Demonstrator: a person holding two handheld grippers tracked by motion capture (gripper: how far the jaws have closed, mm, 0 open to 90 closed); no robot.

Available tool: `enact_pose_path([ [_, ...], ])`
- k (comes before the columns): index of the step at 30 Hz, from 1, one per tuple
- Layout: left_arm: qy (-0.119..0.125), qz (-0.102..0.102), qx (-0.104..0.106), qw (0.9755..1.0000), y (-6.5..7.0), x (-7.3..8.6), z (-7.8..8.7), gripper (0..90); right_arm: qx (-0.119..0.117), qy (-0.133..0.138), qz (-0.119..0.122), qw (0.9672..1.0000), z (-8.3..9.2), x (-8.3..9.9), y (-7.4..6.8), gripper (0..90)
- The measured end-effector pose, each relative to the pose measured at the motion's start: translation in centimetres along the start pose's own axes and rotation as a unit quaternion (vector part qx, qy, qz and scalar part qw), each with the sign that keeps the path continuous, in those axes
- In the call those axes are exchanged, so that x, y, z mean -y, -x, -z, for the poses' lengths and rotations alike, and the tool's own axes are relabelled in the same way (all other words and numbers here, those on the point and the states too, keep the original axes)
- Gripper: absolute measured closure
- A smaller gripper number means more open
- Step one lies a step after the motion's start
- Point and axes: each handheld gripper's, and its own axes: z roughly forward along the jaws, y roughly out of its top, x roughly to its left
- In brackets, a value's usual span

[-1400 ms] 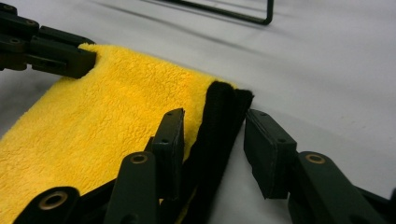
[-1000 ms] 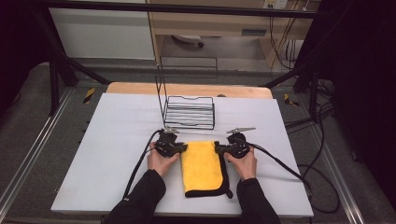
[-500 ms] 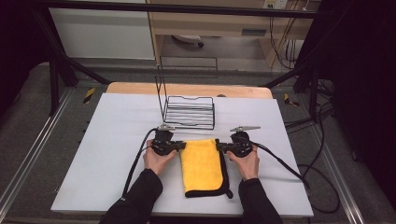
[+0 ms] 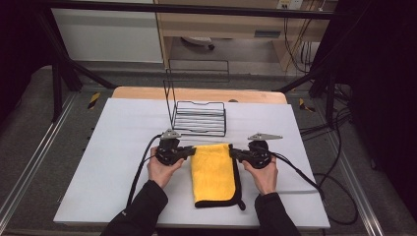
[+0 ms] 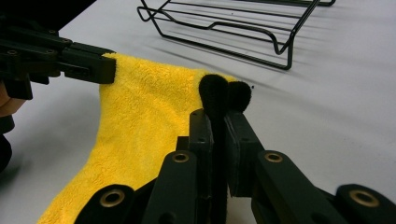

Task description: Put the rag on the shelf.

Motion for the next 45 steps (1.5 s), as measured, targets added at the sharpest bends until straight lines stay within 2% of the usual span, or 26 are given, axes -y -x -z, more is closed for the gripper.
enact_pose_path([
  [9,0.019,-0.014,0.005,0.9997,0.8,-0.5,1.4,82.4,-0.002,0.026,0.023,0.9994,1.3,-0.5,-1.1,82.7],
  [19,0.044,-0.032,0.005,0.9985,1.5,-1.4,3.1,82.5,0.002,0.051,0.037,0.998,2.7,-1.2,-2.3,82.8],
  [25,0.058,-0.046,0.003,0.9972,2.1,-2.2,4.2,82.5,0.004,0.072,0.047,0.9963,3.6,-1.7,-3.0,82.8],
  [45,0.111,-0.07,-0.004,0.9914,3.2,-4.4,6.9,82.7,0.013,0.12,0.078,0.9897,5.9,-4.0,-5.0,83.2],
])
